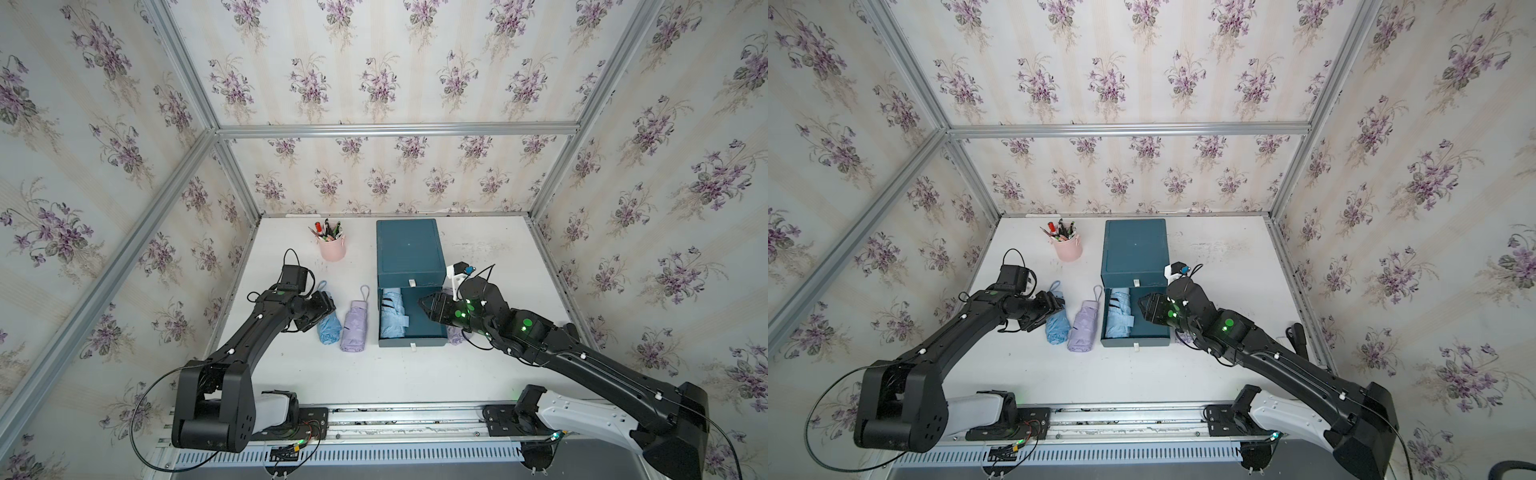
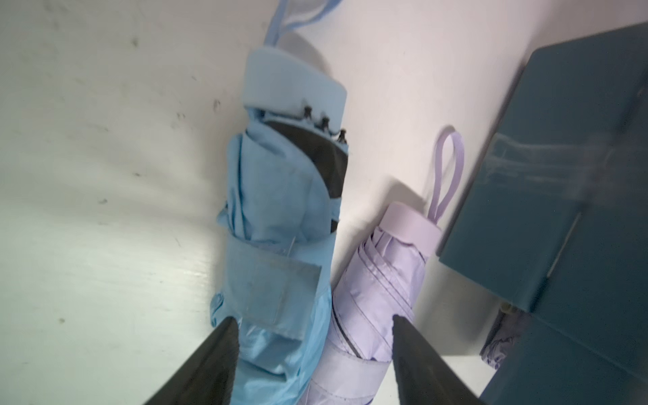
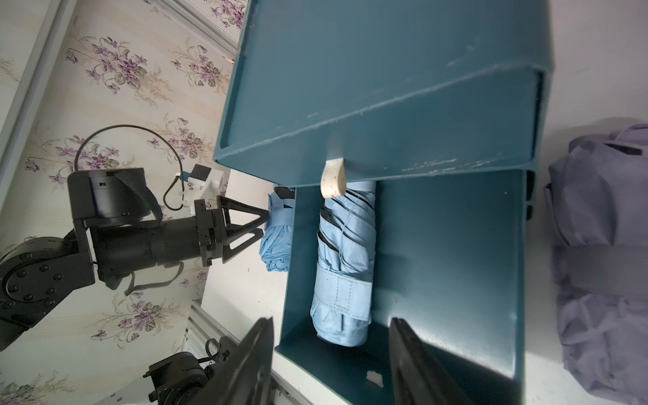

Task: Place the umbrella in the drawer by color
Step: Pick up the umbrella from the center of the board.

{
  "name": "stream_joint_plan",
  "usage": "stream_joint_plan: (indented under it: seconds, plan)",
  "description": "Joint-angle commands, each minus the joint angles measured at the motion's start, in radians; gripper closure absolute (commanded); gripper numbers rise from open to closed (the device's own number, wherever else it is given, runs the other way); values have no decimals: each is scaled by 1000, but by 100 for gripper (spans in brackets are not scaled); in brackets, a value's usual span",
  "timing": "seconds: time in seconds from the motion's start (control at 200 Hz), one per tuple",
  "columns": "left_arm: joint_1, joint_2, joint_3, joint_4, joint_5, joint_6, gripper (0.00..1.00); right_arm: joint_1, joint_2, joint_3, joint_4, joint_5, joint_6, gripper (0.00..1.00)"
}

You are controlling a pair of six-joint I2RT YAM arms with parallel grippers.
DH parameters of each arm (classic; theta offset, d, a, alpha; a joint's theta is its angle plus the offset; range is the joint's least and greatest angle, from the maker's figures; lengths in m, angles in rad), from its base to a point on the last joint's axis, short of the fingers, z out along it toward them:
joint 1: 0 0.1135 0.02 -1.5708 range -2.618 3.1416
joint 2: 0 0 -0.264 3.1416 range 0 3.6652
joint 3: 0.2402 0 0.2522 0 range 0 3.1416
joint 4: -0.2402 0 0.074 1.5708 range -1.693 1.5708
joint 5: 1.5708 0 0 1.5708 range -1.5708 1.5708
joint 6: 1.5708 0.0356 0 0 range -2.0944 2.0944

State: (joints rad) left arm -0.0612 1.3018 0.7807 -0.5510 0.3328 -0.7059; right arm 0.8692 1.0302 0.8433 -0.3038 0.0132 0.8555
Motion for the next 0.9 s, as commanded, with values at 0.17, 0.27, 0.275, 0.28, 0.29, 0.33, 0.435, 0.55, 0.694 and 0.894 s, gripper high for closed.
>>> stream_joint_plan:
  seconds: [0.17,0.27,0.275,0.28,0.29,0.33,0.435,0.55,0.694,0.894]
  plan:
    - [6,103,70,-20,-106,17,40,1,17,2,27,-12,-19,47]
    - [7,151,79,-17,-129,27,43,1,24,5,30,-18,-23,47]
    - [6,152,80,-17,-129,27,43,1,24,5,30,-19,-24,47]
    - [6,154,80,-16,-130,28,43,1,25,5,31,-19,-24,47]
    - [6,157,79,-14,-131,29,43,1,25,5,32,-19,-25,47]
    - [6,170,81,-12,-136,31,44,1,27,5,34,-19,-26,47]
    - [6,207,87,-7,-133,37,44,1,39,12,37,-26,-27,47]
    - [7,234,81,19,-116,28,50,1,51,16,51,-35,-30,48]
    - [4,251,75,38,-100,21,54,3,70,26,66,-56,-36,48]
    - [3,251,71,43,-89,26,64,8,73,31,80,-70,-39,48]
